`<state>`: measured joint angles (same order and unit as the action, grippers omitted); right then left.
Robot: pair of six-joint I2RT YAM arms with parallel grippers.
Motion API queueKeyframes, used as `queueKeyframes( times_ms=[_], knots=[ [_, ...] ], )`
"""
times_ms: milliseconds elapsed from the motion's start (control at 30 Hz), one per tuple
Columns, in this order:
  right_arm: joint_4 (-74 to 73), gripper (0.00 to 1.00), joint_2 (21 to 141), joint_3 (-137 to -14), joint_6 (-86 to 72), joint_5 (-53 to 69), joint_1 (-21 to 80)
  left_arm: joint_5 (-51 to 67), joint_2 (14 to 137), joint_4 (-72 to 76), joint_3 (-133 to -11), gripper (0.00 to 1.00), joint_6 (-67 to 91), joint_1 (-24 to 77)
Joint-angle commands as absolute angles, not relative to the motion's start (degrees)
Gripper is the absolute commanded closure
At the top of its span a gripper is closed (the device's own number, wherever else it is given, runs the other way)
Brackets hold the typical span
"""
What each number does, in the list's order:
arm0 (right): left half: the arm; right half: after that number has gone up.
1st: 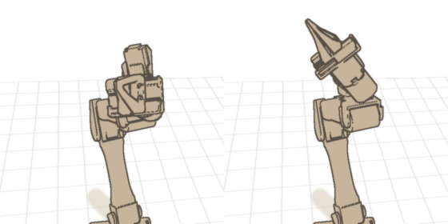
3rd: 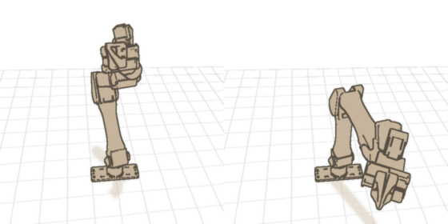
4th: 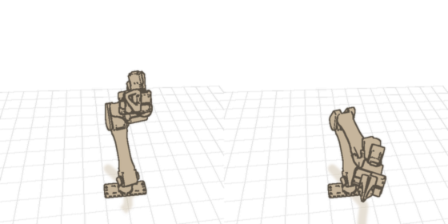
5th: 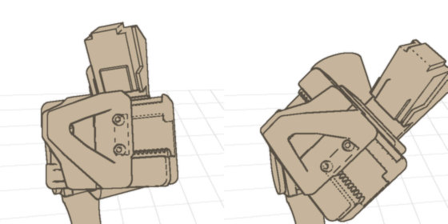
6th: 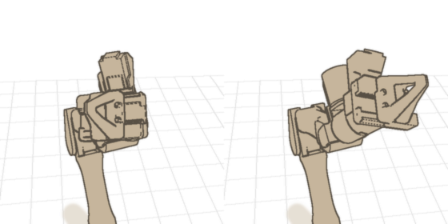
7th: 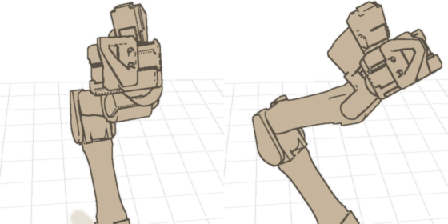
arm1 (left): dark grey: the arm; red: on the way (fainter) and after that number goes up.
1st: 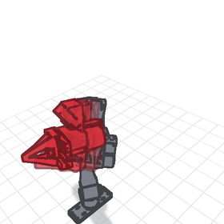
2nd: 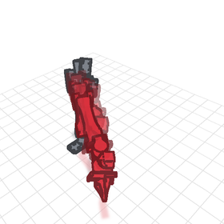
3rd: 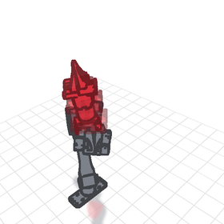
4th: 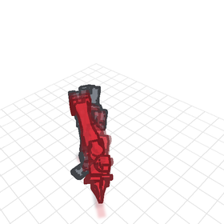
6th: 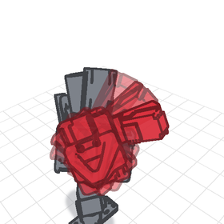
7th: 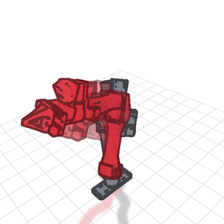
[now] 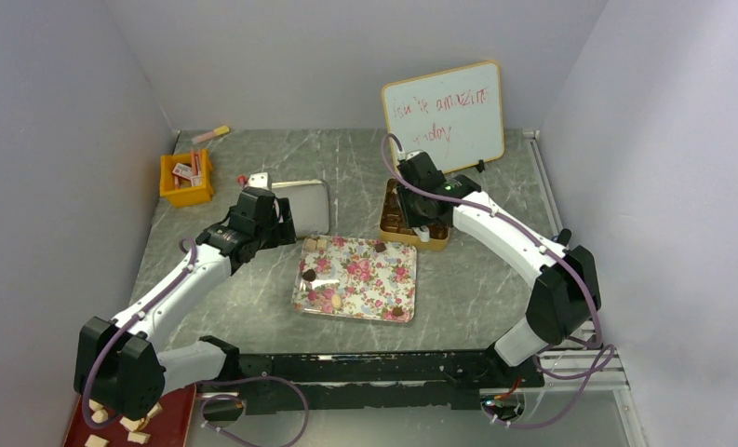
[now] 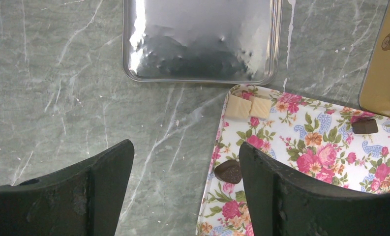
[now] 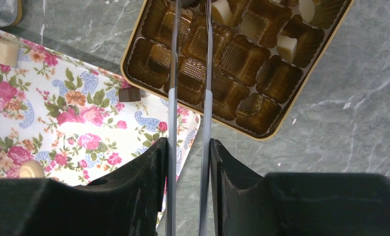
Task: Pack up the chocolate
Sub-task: Place the fake chocolate in the packing box, then pick up the fake chocolate from the plate.
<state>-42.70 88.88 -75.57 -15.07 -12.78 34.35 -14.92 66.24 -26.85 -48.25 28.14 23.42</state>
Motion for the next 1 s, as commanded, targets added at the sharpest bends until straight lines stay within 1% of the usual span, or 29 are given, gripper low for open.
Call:
queueKeyframes(
  times_ms=[0,267,533,633,867,967],
  knots=[
    [-39.9,0.65,86.9,-77.1,-14.5,-12.7,34.0,-15.6,66.4,-25.7,-50.4,0.17,28.0,23.1],
    [-40.1,0.68,83.0,-78.1,-13.6,-12.9,34.1,-15.0,66.6,-25.4,-50.5,0.17,28.4,23.1],
    [-42.8,0.69,76.8,-75.9,-14.7,-8.5,36.4,-14.5,66.6,-25.6,-50.6,0.18,28.8,23.1],
    [-44.0,0.7,74.2,-73.2,-15.8,-7.9,39.9,-14.1,66.7,-25.5,-50.7,0.18,29.1,23.1],
    [-44.4,0.71,69.0,-64.3,-20.5,-8.5,52.0,-13.5,66.5,-25.8,-50.7,0.19,29.4,23.1],
    [-45.2,0.71,68.1,-62.1,-22.8,-11.5,55.5,-13.1,66.2,-25.6,-50.2,0.19,29.7,23.2]
  ],
)
